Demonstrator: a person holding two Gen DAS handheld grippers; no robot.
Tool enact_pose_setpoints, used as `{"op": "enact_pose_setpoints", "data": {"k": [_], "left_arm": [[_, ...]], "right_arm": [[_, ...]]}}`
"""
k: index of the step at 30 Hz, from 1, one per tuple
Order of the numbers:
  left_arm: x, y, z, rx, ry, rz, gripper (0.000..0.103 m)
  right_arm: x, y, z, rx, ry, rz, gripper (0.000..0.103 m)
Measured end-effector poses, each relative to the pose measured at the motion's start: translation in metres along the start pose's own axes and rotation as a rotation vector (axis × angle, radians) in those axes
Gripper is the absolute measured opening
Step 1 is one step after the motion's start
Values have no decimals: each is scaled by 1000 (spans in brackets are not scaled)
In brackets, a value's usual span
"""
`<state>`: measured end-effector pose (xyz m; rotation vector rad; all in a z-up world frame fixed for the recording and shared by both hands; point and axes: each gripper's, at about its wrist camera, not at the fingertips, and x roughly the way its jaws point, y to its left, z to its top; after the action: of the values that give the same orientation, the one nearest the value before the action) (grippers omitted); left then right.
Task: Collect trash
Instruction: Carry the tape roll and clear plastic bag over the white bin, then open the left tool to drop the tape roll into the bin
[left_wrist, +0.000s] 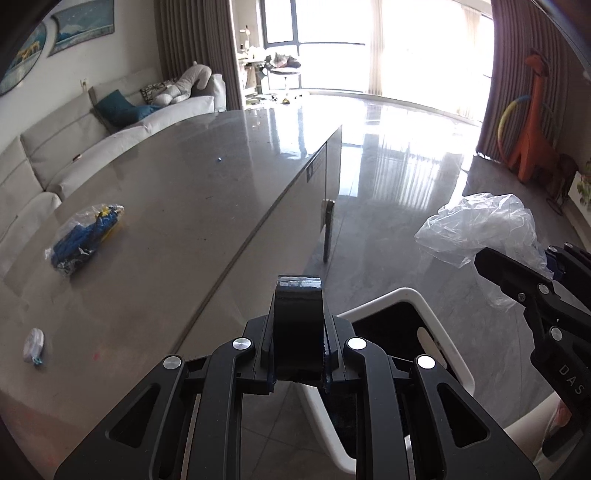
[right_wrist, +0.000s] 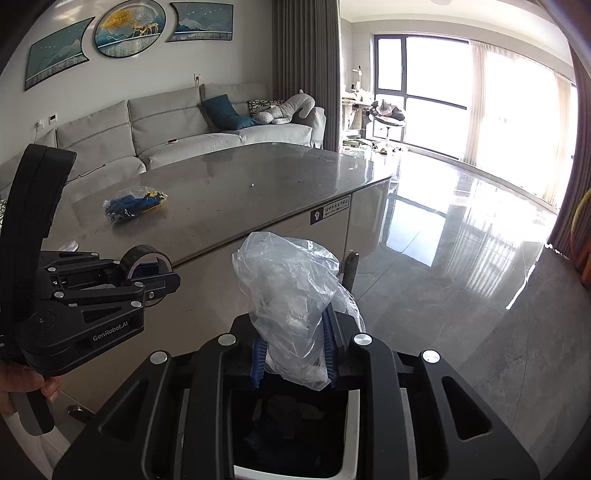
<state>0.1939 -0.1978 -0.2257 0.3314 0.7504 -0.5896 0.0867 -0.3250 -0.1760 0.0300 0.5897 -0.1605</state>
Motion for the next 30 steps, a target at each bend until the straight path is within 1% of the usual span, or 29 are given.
{"op": "enact_pose_setpoints", "data": {"k": [6, 9, 13, 18, 23, 26, 28, 29, 30], "left_arm": [[19, -26, -6, 45, 39, -42, 17], [26, -38, -8, 66, 52, -69, 17], [39, -53, -14, 84, 92, -95, 17], [53, -62, -21, 89, 133, -120, 17], [64, -67, -26, 88, 156, -125, 17], [71, -71, -28, 93, 179, -134, 17], [78, -76, -33, 104, 209, -152, 18], [82, -79, -35, 114, 233, -171, 23], [86, -82, -38, 119, 255, -180, 50]], "right_arm": [[-7, -14, -12, 13, 16, -31, 27], [-8, -18, -15, 14, 17, -39, 27], [-5, -20, -15, 29, 23, -50, 27], [-3, -20, -16, 31, 24, -56, 27], [11, -26, -21, 87, 50, -42, 27], [17, -26, -21, 80, 63, -40, 27], [17, -24, -23, 70, 72, -42, 27], [18, -23, -23, 64, 77, -45, 27], [18, -24, -24, 59, 82, -50, 27]]}}
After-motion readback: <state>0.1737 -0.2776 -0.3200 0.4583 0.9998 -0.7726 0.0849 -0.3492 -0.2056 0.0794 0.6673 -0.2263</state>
